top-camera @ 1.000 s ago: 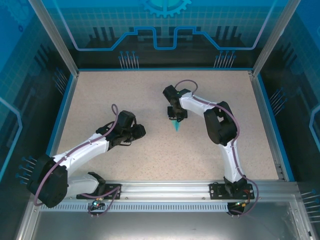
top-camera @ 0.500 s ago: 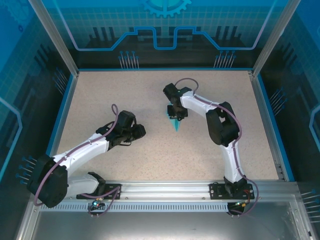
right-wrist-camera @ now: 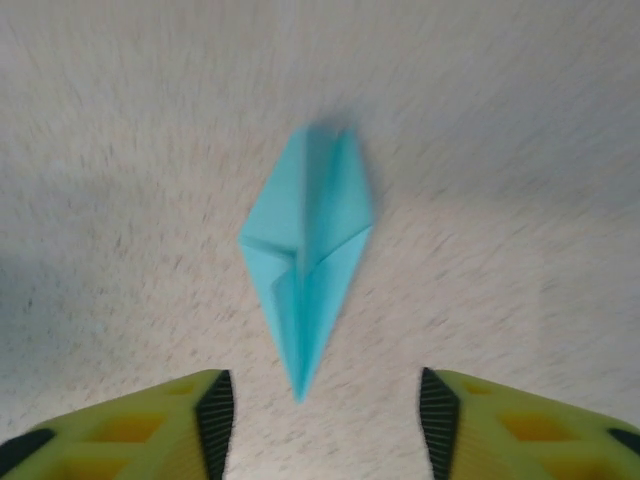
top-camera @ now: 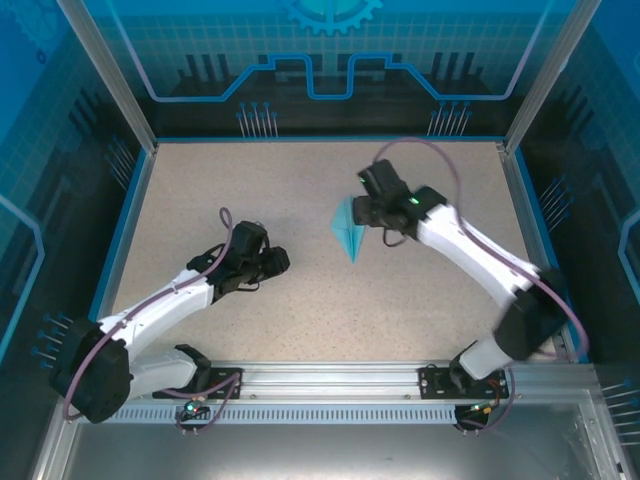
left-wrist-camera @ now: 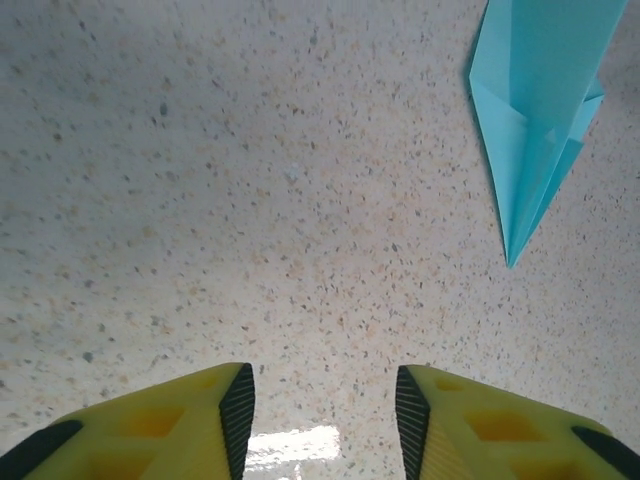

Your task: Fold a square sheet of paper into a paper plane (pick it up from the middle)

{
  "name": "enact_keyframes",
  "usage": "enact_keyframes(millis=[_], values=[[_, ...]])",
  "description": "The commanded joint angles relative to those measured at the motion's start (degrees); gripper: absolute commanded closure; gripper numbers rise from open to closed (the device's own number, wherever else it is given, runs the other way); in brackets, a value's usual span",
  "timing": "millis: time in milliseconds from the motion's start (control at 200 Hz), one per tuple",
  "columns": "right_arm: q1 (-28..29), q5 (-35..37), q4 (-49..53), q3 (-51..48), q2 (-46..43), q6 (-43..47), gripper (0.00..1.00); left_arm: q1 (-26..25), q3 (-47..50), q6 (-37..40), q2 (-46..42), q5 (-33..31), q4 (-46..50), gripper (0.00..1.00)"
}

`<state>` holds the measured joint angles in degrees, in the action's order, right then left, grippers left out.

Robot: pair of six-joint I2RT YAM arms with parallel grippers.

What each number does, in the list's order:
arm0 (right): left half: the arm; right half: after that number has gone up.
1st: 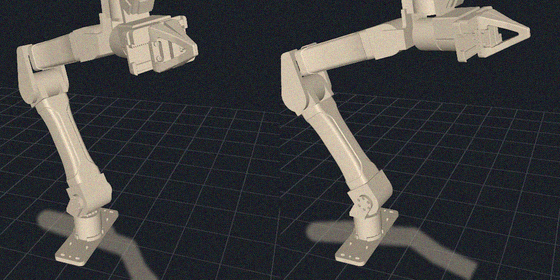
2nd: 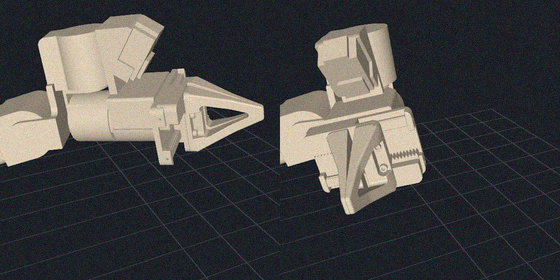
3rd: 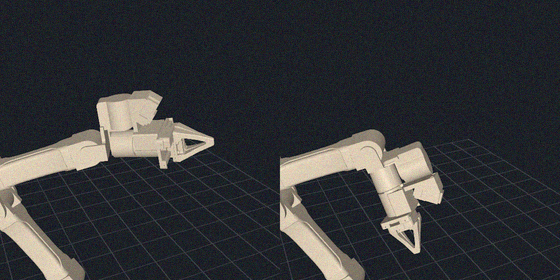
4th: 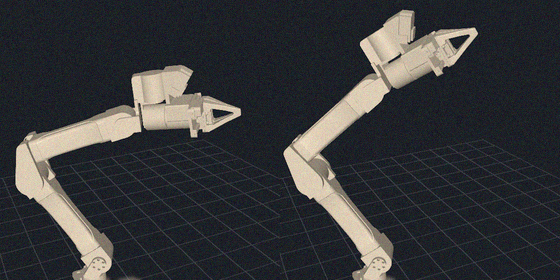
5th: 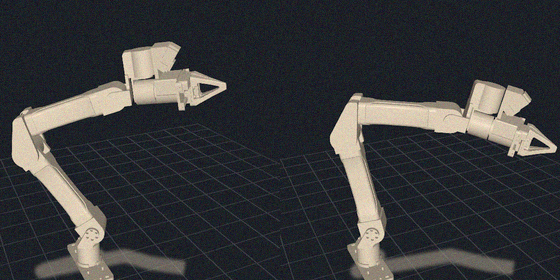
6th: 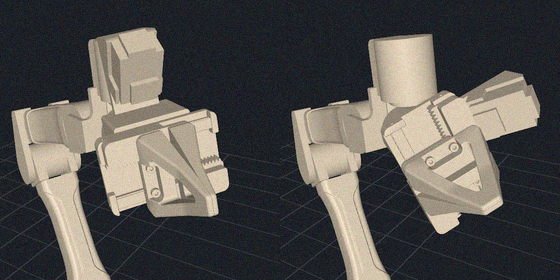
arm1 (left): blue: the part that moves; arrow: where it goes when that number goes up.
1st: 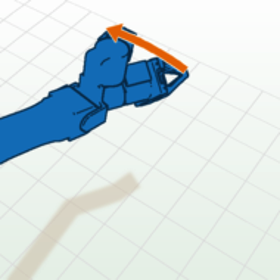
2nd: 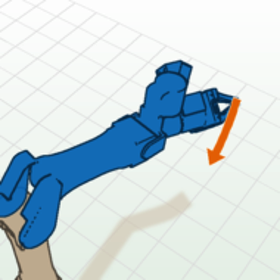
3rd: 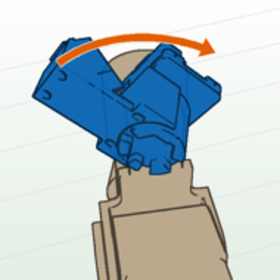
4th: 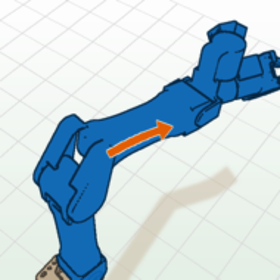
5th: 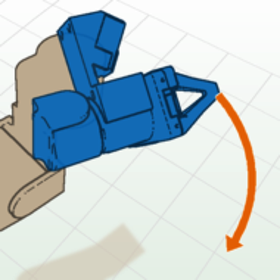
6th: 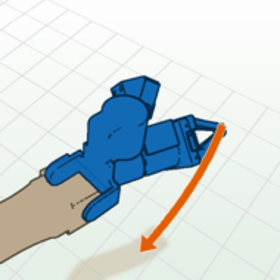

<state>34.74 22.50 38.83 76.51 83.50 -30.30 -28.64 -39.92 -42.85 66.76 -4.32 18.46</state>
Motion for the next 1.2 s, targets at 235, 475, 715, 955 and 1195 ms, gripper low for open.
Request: enact_keyframes(millis=[235, 475, 715, 955, 1195], values=[[-9.72, 23.7, -21.26, -30.66, -24.9, 11.84, 0.04, 5.05, -0.17, 10.31, -8.58, -24.33, 6.16, 0.09], [-21.14, 7.79, -42.49, -48.13, -24.86, 22.33, 0.0, 15.04, 2.32, 15.55, -10.22, -32.77, 2.2, 0.01], [-27.2, -2.76, -61.76, -55.56, -19.38, 23.28, 0.01, 21.17, 10.63, 21.66, -9.91, -32.18, -17.58, 0.02], [-28.53, -7.46, -74.63, -53.53, -8.27, 27.39, 0.02, 21.17, 11.1, 29.54, 4.89, -28.62, -32.19, 0.01], [-29.23, -12.46, -92.39, -57.9, 1.57, 30.76, 0.02, 21.34, 15.58, 40.64, 12.09, -23.45, -55.55, 0.01]])
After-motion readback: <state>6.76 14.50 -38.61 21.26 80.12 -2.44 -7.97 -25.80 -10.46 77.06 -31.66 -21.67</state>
